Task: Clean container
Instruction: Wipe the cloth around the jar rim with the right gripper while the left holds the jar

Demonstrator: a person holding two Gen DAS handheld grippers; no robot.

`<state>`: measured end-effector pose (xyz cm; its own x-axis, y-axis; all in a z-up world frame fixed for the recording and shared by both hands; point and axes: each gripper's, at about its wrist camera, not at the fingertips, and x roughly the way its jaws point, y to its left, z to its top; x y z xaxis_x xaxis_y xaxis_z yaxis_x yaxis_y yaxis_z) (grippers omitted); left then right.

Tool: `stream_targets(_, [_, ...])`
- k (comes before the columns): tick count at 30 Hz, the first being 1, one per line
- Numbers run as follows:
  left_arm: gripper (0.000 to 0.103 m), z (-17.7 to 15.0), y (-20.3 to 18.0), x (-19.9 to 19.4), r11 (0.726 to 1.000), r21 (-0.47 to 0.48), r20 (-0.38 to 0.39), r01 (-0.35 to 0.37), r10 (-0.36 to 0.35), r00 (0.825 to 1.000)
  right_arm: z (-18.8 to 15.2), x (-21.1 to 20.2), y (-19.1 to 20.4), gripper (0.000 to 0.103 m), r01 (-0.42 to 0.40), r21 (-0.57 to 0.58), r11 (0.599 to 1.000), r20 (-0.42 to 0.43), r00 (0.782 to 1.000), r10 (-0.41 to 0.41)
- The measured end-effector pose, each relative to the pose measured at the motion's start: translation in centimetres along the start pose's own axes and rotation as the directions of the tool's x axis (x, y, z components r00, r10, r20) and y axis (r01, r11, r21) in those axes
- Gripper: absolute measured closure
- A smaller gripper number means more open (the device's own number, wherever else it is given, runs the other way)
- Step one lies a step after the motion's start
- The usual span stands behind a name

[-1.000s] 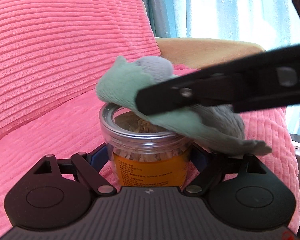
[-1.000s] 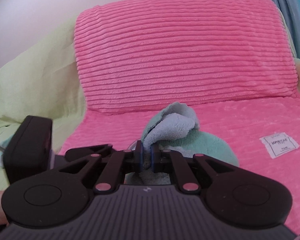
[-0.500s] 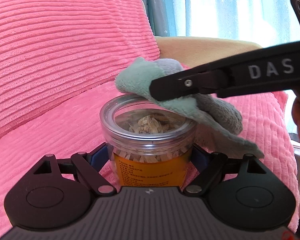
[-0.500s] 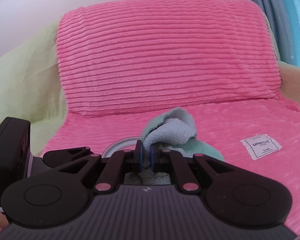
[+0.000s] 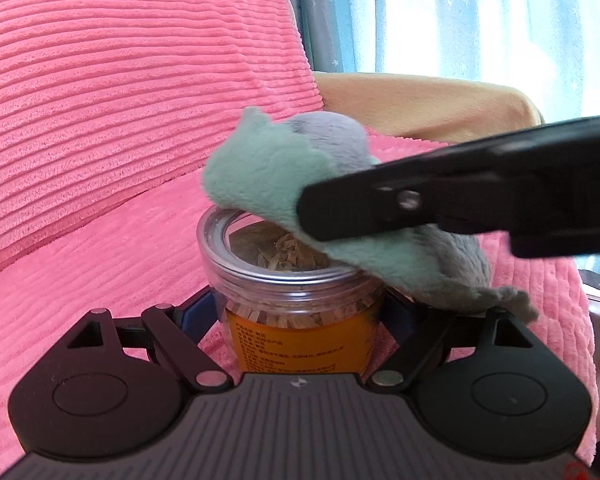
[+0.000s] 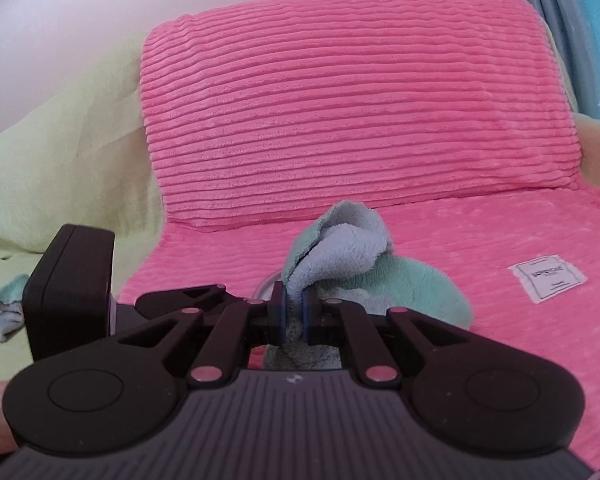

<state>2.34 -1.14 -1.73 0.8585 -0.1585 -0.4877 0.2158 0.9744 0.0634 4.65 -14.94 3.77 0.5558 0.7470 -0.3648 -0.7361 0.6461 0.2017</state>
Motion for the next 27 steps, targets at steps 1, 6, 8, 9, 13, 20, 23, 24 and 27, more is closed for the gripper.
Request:
stream_targets(1, [0.018, 0.0, 0.3, 0.2, 1.000, 0.004, -0.002, 0.002, -0.002, 1.000, 0.1, 0.3, -0.1, 0.098, 0.000, 0.000, 1.000, 0.002, 1.000, 0.000])
stream_targets(6, [0.018, 0.0, 0.3, 0.2, 1.000, 0.007, -0.002, 0.004, -0.004, 1.000, 0.2, 1.2, -0.5, 0.098, 0.030, -0.036, 0.999, 0.018, 0.999, -0.029])
stream_targets(8, [0.018, 0.0, 0.2, 0.2, 1.000, 0.009, -0.001, 0.004, -0.004, 1.000, 0.2, 1.2, -0.8, 0.098, 0.060, -0.051, 0.997, 0.023, 0.998, -0.059])
stream_targets(9, [0.018, 0.0, 0.2, 0.2, 1.000, 0.010, 0.000, 0.004, -0.004, 1.000, 0.3, 1.1, -1.0, 0.098, 0.075, -0.055, 0.996, 0.024, 0.997, -0.073])
stream_targets(13, [0.018, -0.1, 0.1, 0.1, 1.000, 0.014, 0.000, 0.006, -0.006, 1.000, 0.2, 0.4, -1.8, 0.098, 0.099, -0.047, 0.994, 0.023, 0.995, -0.098])
stream_targets(20, [0.018, -0.2, 0.2, -0.1, 1.000, 0.011, 0.000, 0.011, -0.011, 1.000, -0.6, -1.7, -0.8, 0.097, 0.041, -0.048, 0.998, 0.001, 0.999, -0.041])
stream_targets(23, [0.018, -0.1, 0.2, -0.1, 1.000, 0.006, 0.000, 0.011, -0.011, 1.000, -0.9, -1.8, -0.4, 0.097, -0.009, -0.034, 0.999, 0.000, 1.000, 0.009])
stream_targets(24, [0.018, -0.1, 0.2, -0.1, 1.000, 0.004, 0.000, 0.010, -0.010, 1.000, -0.8, -1.6, -0.4, 0.097, -0.018, -0.026, 1.000, 0.001, 1.000, 0.018])
stream_targets(27, [0.018, -0.1, 0.2, -0.1, 1.000, 0.003, -0.001, 0.009, -0.009, 1.000, -0.7, -1.0, -0.5, 0.097, -0.043, -0.002, 0.999, 0.005, 0.999, 0.043])
